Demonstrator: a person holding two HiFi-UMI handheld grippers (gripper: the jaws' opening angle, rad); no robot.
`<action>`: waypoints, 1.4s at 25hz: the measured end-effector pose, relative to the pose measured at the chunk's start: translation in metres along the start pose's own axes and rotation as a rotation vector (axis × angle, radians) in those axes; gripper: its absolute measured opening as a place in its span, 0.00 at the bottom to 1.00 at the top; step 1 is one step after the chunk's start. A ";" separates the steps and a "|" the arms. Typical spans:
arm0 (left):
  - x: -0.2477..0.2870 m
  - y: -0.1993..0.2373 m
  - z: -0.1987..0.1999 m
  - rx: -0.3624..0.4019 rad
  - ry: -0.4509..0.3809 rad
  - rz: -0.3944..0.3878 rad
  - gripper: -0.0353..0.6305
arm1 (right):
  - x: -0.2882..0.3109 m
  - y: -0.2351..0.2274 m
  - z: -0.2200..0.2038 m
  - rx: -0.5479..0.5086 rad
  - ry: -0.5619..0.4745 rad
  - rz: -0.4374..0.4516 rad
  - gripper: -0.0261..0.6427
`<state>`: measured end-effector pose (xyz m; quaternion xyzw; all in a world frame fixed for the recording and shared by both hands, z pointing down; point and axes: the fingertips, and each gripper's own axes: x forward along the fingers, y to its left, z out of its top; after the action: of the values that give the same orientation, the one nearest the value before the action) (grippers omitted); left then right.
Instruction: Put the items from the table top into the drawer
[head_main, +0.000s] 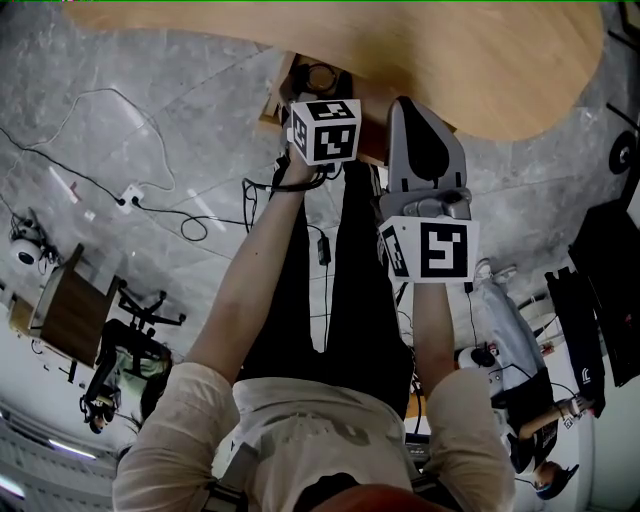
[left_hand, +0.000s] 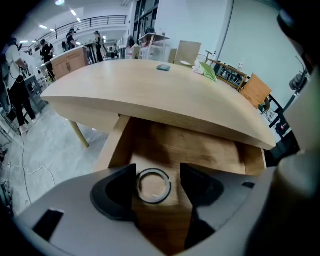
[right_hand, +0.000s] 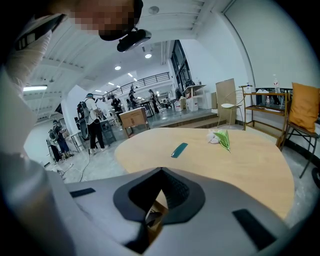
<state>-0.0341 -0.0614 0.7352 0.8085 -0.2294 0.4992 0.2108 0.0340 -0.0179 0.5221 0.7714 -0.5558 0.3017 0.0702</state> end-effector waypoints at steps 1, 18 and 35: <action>-0.001 0.000 0.001 -0.001 -0.001 0.000 0.46 | 0.001 0.000 0.002 0.001 -0.002 0.001 0.05; -0.165 0.002 0.111 -0.127 -0.413 -0.086 0.06 | -0.011 -0.001 0.034 -0.003 -0.068 -0.012 0.05; -0.162 -0.007 0.185 0.077 -0.525 -0.136 0.23 | -0.018 -0.002 0.040 0.002 -0.101 -0.029 0.05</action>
<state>0.0370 -0.1348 0.5115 0.9312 -0.2024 0.2655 0.1464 0.0478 -0.0206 0.4804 0.7938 -0.5470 0.2619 0.0459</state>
